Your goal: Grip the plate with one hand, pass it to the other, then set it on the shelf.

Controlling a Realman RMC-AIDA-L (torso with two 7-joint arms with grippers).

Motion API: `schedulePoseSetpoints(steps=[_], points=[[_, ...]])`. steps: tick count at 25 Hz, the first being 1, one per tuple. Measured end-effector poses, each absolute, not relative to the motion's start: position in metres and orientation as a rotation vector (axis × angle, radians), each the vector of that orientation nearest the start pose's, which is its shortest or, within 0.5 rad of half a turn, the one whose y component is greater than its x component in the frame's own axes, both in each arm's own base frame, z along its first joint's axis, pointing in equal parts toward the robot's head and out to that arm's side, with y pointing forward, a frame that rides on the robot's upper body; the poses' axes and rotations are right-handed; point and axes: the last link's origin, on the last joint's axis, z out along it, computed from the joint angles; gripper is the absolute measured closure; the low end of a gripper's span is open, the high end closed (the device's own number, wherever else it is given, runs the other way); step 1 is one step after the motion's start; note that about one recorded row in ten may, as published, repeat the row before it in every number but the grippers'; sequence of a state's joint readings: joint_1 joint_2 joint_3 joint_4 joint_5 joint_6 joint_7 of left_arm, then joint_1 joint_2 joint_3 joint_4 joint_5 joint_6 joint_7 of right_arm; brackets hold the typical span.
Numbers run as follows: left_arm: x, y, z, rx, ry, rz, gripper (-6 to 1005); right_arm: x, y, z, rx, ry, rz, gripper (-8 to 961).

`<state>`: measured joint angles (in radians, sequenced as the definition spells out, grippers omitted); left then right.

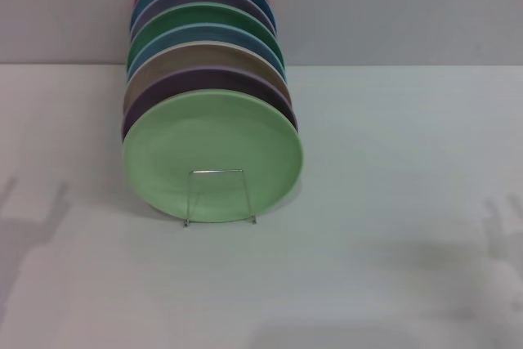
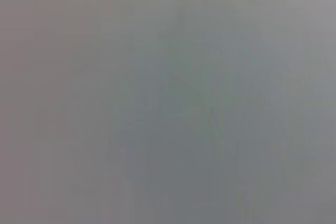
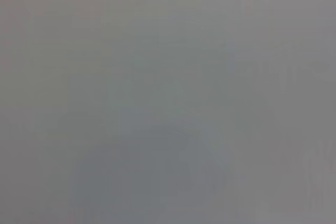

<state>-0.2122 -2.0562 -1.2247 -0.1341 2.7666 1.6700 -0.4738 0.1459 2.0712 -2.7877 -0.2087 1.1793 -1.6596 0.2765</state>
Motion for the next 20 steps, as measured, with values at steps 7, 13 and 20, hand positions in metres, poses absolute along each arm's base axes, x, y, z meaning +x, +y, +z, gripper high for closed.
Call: schedulePoseSetpoints(steps=[7,13,20], points=[[-0.341,0.251,0.031,-1.463,-0.498,-1.076,167,0.344,0.226,0.009,-1.485,0.525,1.026,488],[-0.341,0.257,0.028,-1.474,-0.471,-1.016,159,0.347,0.237,0.021,-1.386,0.500,0.996,397],[-0.345,0.262,0.032,-1.437,-0.472,-0.985,159,0.343,0.256,0.023,-1.359,0.507,0.993,251]])
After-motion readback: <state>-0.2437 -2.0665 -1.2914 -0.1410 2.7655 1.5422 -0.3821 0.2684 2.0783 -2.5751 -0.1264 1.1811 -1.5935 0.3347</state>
